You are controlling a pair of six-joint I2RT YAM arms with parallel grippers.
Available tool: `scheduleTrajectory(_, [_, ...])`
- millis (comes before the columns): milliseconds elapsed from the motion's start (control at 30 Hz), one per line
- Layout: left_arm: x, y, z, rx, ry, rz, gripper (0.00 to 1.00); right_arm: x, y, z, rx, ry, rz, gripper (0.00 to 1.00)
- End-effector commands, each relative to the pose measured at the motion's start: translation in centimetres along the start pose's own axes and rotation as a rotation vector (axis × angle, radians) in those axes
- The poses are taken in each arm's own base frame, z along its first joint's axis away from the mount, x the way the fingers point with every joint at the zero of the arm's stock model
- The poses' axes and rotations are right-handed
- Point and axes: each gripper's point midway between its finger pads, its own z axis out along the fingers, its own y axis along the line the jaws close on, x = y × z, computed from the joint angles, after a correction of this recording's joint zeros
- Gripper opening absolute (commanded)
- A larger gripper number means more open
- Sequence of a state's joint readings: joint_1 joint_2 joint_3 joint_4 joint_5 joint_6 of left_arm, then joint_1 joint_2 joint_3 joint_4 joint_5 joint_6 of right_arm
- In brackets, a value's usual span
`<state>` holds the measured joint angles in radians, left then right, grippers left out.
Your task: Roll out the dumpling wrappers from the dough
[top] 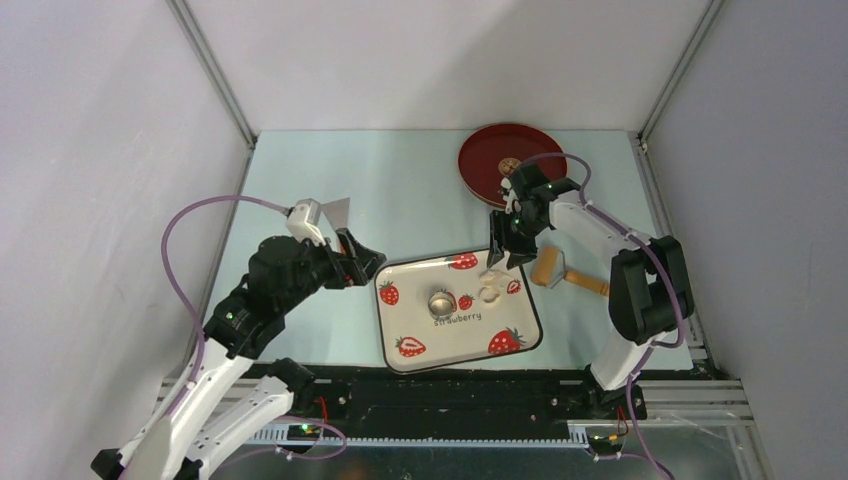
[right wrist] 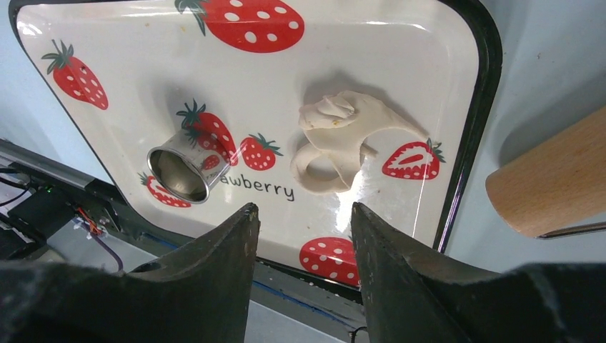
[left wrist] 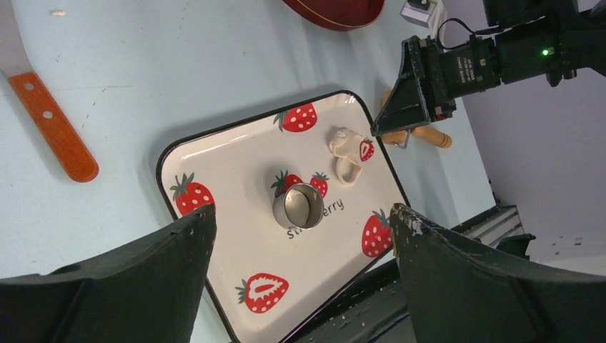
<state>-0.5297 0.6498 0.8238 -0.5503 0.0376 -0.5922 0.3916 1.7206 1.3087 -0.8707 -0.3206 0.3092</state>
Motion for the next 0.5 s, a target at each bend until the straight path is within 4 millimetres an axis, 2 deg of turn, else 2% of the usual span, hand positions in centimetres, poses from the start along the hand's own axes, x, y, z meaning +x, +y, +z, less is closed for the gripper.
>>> scheduleTrajectory(0, [0.7,0.4,0.5,-0.008,0.030,0.009,0.94,-0.4,1.3,-2.0,-0.033,-0.065,-0.034,0.55])
scheduleTrajectory(133, [2.6,0.9,1.7,-0.028,0.104,-0.045,0.91,0.5,2.9,-3.0,-0.074,-0.070,-0.042,0.56])
scheduleTrajectory(300, [6.7,1.3,4.0,-0.061,0.273,-0.153,0.83,2.4,5.3,-2.9,-0.165,-0.058,-0.049,0.55])
scheduleTrajectory(367, [8.7,1.3,4.9,-0.082,0.346,-0.162,0.82,3.2,5.3,-2.3,-0.185,-0.046,-0.030,0.54])
scheduleTrajectory(433, [10.6,1.2,5.7,-0.101,0.411,-0.162,0.81,4.7,4.4,-1.2,-0.180,-0.017,-0.001,0.54])
scheduleTrajectory(467, [11.6,1.2,6.2,-0.111,0.442,-0.166,0.80,4.8,4.2,-1.1,-0.188,-0.029,0.010,0.54])
